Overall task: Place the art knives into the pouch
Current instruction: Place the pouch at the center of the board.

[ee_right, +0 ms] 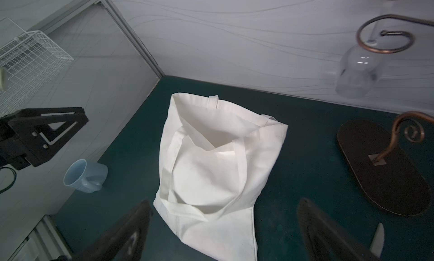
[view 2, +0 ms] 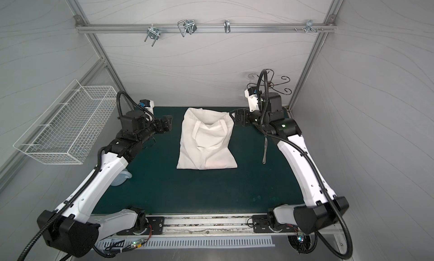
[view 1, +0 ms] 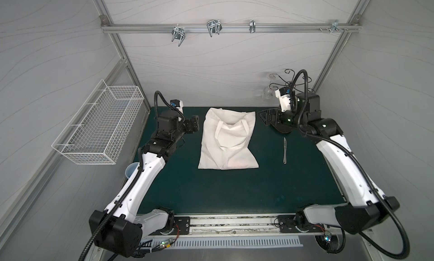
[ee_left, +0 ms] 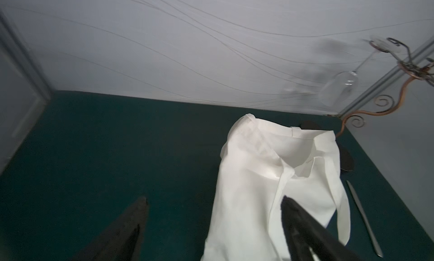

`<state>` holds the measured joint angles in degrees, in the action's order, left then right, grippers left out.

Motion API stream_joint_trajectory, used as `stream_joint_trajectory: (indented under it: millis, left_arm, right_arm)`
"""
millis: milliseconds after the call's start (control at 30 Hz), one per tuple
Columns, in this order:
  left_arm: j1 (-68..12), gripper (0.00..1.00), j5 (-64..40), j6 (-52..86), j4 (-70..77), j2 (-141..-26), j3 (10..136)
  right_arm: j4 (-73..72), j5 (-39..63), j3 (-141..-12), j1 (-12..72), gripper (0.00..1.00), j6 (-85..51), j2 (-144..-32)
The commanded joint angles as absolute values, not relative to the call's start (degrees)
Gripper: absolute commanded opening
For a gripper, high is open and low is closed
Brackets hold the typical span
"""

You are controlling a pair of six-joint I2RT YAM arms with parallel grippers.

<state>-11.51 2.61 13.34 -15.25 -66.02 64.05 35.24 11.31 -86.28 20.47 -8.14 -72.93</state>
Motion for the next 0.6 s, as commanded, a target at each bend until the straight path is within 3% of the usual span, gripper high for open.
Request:
stream_joint_trajectory:
  millis: [0,133,267,567]
  left_arm:
    - [-6.76,0.96,6.86,17.06,-17.57,-63.78,59.18]
    - [-6.08,0.96,9.28,14.28,-17.66,-63.15,54.64]
    - [-5.98,0.95,10.84,10.45,-16.06,-64.96,50.62]
    - [-5.41,0.92,13.89,2.42,9.53,-68.11,32.78]
  right_arm:
    - [36.76,3.33,-78.91,19.98,0.99,-8.37,-69.86]
    - [32.44,0.28,-70.58,19.71,0.99,-9.37,-65.87]
    - [22.78,0.99,-58.79,20.97,0.99,-1.34,-61.06]
    - [2.47,-11.15,-40.91,22.93,0.99,-0.18,-56.01]
